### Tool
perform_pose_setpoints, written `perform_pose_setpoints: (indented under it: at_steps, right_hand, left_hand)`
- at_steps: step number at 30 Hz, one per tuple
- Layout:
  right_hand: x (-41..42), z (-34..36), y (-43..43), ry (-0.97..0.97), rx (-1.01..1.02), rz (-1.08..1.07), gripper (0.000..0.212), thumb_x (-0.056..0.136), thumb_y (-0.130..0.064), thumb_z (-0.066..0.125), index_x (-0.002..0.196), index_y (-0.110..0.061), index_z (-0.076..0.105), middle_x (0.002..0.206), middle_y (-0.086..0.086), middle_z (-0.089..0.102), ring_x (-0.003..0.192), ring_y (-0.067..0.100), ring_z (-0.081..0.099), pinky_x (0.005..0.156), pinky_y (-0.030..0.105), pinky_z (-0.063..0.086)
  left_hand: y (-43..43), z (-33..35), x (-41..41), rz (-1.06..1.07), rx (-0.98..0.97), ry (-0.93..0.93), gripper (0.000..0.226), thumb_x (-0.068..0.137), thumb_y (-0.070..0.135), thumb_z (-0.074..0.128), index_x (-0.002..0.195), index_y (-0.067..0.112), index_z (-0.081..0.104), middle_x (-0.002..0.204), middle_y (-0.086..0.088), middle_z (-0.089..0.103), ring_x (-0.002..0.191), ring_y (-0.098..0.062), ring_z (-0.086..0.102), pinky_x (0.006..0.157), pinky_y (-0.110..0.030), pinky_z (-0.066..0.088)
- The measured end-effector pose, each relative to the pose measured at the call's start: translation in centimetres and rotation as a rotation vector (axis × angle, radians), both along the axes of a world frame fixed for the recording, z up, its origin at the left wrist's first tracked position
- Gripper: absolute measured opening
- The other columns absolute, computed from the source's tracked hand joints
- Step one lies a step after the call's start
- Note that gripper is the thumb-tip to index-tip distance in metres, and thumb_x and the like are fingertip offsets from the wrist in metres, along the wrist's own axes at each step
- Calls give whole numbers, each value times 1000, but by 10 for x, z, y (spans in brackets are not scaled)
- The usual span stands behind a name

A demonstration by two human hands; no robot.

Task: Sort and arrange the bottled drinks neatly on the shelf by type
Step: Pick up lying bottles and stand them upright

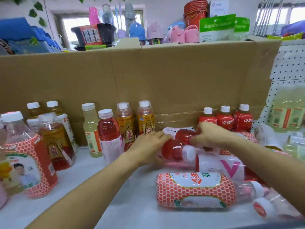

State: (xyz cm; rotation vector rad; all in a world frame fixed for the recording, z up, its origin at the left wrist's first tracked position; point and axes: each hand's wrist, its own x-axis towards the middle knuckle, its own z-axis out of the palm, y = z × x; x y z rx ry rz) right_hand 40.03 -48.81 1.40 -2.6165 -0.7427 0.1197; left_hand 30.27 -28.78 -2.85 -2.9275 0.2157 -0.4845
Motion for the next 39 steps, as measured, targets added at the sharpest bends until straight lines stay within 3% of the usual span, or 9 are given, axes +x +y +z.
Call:
perform_pose_setpoints:
  at_steps: [3, 10, 14, 18, 23, 27, 30, 34, 39]
  right_hand:
    - [2, 19, -2, -83, 81, -22, 19, 79, -23, 67, 81, -5, 66, 64, 7, 71, 59, 23, 71, 58, 35, 59]
    - [-10, 59, 21, -332, 61, 114, 18, 86, -31, 66, 81, -18, 55, 89, 1, 57, 81, 25, 58, 64, 32, 45]
    - [-14, 72, 49, -315, 77, 231, 30, 90, -24, 62, 118, -14, 64, 115, 6, 65, 101, 24, 60, 84, 33, 49]
    - [-13, 72, 74, -230, 79, 247, 48, 91, -21, 64, 138, -16, 56, 137, 6, 59, 122, 23, 57, 99, 30, 45]
    - [-14, 67, 68, -214, 107, 220, 47, 91, -19, 66, 137, -18, 56, 139, 4, 56, 122, 23, 56, 102, 31, 44]
    - [-20, 54, 57, -184, 177, 238, 67, 91, -17, 68, 151, -17, 37, 150, 6, 46, 131, 22, 50, 109, 31, 40]
    - [-30, 44, 33, -122, 246, 256, 78, 92, -19, 67, 155, -11, 22, 151, 8, 44, 132, 22, 48, 112, 38, 40]
    - [-43, 31, -33, -127, 137, 287, 59, 95, -25, 65, 148, -14, 42, 144, -3, 51, 128, 13, 51, 104, 23, 38]
    - [-36, 14, -106, -44, -25, 273, 32, 95, -27, 64, 125, -16, 64, 119, -5, 67, 105, 10, 64, 87, 21, 49]
  left_hand:
    - [8, 5, -11, 77, -304, -149, 72, 73, 48, 77, 137, 29, 48, 130, 5, 60, 112, -20, 60, 89, -35, 51]
    - [21, -4, -30, 347, -781, -247, 62, 70, 54, 80, 120, 27, 55, 115, 6, 70, 105, -17, 66, 91, -39, 55]
    - [23, -9, -33, 398, -868, -224, 70, 75, 53, 78, 129, 21, 46, 125, 4, 65, 116, -22, 61, 97, -42, 52]
    - [18, -9, -33, 383, -890, -190, 68, 80, 46, 77, 131, 17, 42, 128, 0, 64, 118, -23, 61, 97, -42, 52]
    - [13, -4, -40, 372, -893, -145, 65, 87, 41, 73, 135, 13, 39, 133, -1, 60, 120, -24, 58, 89, -32, 47]
    - [5, 4, -51, 373, -943, -111, 68, 88, 43, 71, 141, 16, 37, 137, -1, 59, 122, -22, 58, 98, -38, 49]
    - [-17, 8, -77, 368, -930, -190, 79, 89, 46, 68, 150, 19, 26, 151, -2, 44, 134, -21, 47, 110, -41, 41]
    - [-77, 4, -116, 167, -561, -274, 90, 92, 52, 59, 158, 22, 6, 162, 5, 17, 147, -11, 18, 116, -23, 16]
    - [-130, -9, -94, 83, -319, -25, 88, 85, 72, 52, 154, 28, 20, 154, 5, 34, 137, -17, 34, 110, -31, 29]
